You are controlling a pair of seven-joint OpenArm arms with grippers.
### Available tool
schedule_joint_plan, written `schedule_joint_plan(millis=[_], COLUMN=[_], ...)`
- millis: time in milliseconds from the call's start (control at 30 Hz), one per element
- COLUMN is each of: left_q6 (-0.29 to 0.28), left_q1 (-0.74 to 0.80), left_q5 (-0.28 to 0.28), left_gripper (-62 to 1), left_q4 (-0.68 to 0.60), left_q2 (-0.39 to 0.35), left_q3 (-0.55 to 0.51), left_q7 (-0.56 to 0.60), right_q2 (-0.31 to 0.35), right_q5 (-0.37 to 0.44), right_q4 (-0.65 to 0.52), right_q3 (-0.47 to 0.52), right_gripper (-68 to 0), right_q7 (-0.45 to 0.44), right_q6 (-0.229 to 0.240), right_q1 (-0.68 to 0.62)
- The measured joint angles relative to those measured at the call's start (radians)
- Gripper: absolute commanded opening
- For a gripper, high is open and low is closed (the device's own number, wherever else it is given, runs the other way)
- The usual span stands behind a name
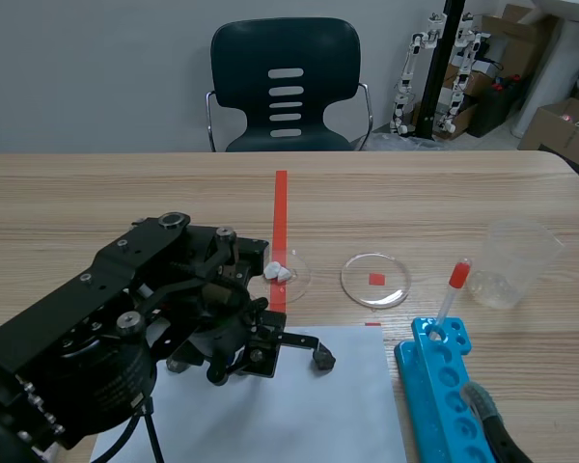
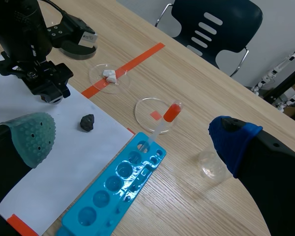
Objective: Put the middle mineral back
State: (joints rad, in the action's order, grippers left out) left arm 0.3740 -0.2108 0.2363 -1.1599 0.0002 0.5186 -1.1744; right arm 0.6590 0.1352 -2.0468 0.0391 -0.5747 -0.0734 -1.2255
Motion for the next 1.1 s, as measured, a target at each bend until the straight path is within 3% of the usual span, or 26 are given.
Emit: schedule_joint_plan(millis=[233, 400, 733, 1100], left_q6=[0.008, 0.008, 0.008, 0.008], left_q1=[0.000, 0.000, 0.018, 0.131], left_q5=[0.001, 0.000, 0.007, 0.008], left_gripper=[-6.9, 1.0, 1.4, 1.4], left_q4=[0.000, 0.000, -0.016, -0.272], left_q2=[0.000, 0.000, -0.003, -0.094], left_q3=[0.000, 0.000, 0.000, 0.000], left_q7=[0.001, 0.005, 0.051, 0.148], right_q2=[0.000, 0.000, 0.000, 0.000], right_q5=[0.000, 0.000, 0.000, 0.000], right_q4=[0.000, 0.000, 0.000, 0.000], right_q3=[0.000, 0.000, 0.000, 0.000], right_gripper=[0.4, 0.4, 0.4, 0.4], right_q7=[0.000, 0.000, 0.000, 0.000], right_q6=[0.000, 0.000, 0.000, 0.000], right_q1=[0.000, 0.000, 0.000, 0.000])
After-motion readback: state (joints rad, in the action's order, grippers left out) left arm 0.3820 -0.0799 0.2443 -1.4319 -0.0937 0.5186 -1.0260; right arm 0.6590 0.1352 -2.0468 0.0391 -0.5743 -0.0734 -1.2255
